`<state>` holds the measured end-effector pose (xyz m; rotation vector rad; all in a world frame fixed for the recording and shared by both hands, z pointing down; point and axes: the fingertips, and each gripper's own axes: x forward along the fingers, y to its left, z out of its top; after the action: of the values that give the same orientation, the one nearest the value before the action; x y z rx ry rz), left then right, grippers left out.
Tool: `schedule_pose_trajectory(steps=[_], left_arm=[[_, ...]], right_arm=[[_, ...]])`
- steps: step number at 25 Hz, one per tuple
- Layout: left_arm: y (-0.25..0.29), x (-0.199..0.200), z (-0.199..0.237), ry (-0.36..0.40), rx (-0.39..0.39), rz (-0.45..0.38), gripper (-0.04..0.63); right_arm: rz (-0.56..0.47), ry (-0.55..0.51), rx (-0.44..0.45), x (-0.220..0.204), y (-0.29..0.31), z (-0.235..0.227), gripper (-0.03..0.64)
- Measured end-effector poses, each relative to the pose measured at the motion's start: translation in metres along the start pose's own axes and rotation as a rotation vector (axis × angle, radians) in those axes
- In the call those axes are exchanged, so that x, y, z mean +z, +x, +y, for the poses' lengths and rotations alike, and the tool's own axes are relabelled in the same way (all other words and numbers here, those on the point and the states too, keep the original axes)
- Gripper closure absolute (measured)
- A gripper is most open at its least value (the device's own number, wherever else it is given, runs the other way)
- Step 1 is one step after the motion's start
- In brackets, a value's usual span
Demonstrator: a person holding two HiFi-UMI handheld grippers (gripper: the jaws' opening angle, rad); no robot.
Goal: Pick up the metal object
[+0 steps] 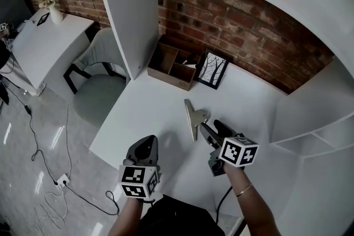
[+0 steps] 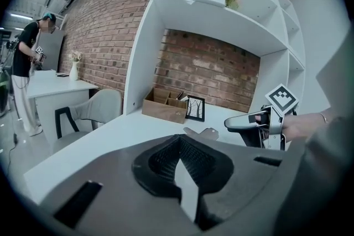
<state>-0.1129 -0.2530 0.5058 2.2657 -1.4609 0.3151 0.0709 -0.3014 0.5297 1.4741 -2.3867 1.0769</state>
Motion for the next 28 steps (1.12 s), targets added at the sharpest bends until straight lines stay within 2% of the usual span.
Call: schedule_pose_trajectory(steps=[13,16,23,26,28], left_arm=[[0.033,-0.018,0.012,-0.039,0.026,0.084,0.586],[0.038,-0.018,0.016,-0.042,0.039,0.073,0.586],[0.042,-0.023,0.014,-0.056,0.041,0.093,0.587],[0.044,-0.021,0.014,-0.055,0.05,0.075,0.586],[0.043,-0.024,0.012,-0.061,0.046,0.094,0.587]], right_arm=[[0.111,0.052,0.034,-0.011,0.052,-0.03,0.354],[0.136,0.052,0.041,-0.014,0.057,-0.031,0.357],[0.185,0.036,0.039,-0.017,0.061,-0.033,0.506],[0.202,0.039,0.058,-0.017,0.063,-0.031,0.537],[0.208,0.046,0.067,-0.017,0.064,-0.031,0.551]])
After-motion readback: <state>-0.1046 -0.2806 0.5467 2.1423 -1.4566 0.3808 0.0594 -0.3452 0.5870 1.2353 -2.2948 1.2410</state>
